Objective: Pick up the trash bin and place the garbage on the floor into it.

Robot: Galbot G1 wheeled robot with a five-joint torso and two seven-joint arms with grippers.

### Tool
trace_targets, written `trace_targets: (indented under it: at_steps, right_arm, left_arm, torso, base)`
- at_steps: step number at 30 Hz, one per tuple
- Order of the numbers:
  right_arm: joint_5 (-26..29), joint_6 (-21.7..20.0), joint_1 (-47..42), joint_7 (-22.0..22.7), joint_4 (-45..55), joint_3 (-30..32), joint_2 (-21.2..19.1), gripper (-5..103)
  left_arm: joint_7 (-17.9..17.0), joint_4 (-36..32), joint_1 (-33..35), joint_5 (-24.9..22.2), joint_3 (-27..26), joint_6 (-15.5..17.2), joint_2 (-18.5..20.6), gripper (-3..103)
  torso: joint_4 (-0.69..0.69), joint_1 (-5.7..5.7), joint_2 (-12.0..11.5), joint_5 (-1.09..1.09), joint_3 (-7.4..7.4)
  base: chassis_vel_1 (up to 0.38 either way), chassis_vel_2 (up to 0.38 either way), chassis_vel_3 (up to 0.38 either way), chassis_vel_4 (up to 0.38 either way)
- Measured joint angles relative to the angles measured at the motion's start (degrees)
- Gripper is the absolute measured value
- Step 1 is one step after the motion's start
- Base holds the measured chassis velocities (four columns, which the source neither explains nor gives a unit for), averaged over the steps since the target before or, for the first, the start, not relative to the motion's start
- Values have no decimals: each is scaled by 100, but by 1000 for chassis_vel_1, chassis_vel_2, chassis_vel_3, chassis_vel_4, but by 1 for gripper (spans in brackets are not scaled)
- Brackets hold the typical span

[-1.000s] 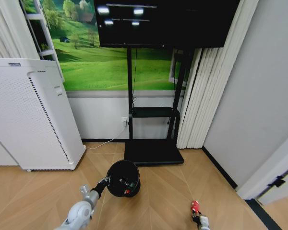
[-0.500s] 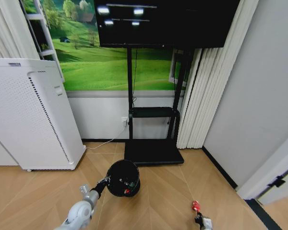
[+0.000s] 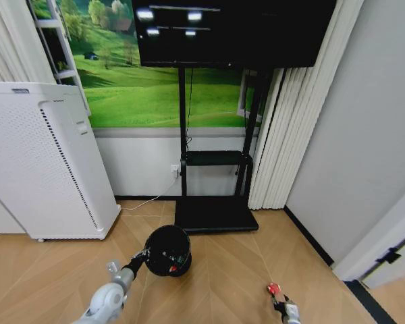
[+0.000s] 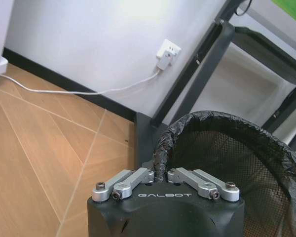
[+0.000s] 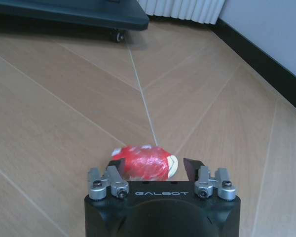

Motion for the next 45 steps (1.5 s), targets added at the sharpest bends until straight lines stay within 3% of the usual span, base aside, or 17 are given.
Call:
trace_targets:
  at_steps: [2, 9, 20, 29, 37, 38, 41, 44, 45]
  right_arm:
    - [73, -103, 24, -1, 159, -55, -42, 84]
    - [-18, -98, 254, -147, -162, -201, -76, 100]
    - [-233, -4, 1081, -387, -1222, -674, -30, 100]
    - [-294, 95, 1276, -390, -1659, -685, 21, 102]
    - [-281, 160, 1257, -398, -1790, -651, 30, 86]
    - [-275, 206, 1257, -399, -1820, -648, 39, 79]
    - [-268, 235, 1250, -402, -1825, -640, 41, 74]
    - [-267, 250, 1236, -401, -1821, -627, 46, 57]
    - [-267, 250, 1236, -401, -1821, -627, 46, 57]
  left_arm:
    - [2, -36, 70, -16, -104, 0, 14, 6]
    - [5, -113, 200, -16, -208, 0, 19, 6]
    - [5, -207, 491, 12, -418, -2, -17, 6]
    - [1, -211, 509, 19, -441, -3, -49, 6]
    - [-16, -190, 420, 3, -379, -5, -46, 6]
    - [-16, -188, 411, -2, -370, -6, -43, 6]
    - [-18, -188, 403, -12, -366, -10, -37, 6]
    - [-18, -188, 389, -29, -366, -12, -29, 6]
    - [-18, -188, 389, -29, -366, -12, -29, 6]
  torso:
    - [0, 0, 0, 0, 0]
    - [-2, 0, 0, 0, 0]
    - [-1, 0, 0, 0, 0]
    - [-1, 0, 0, 0, 0]
    - [-2, 0, 0, 0, 0]
    - [-2, 0, 0, 0, 0]
    - [0, 0, 0, -1, 0]
    - [0, 0, 0, -2, -1]
    - [0, 0, 0, -2, -1]
  base:
    - [0, 0, 0, 0]
    - [0, 0, 0, 0]
    - [0, 0, 0, 0]
    - [0, 0, 0, 0]
    - [0, 0, 0, 0]
    - [0, 0, 0, 0]
    - [0, 0, 0, 0]
    - [0, 0, 0, 0]
    - [0, 0, 0, 0]
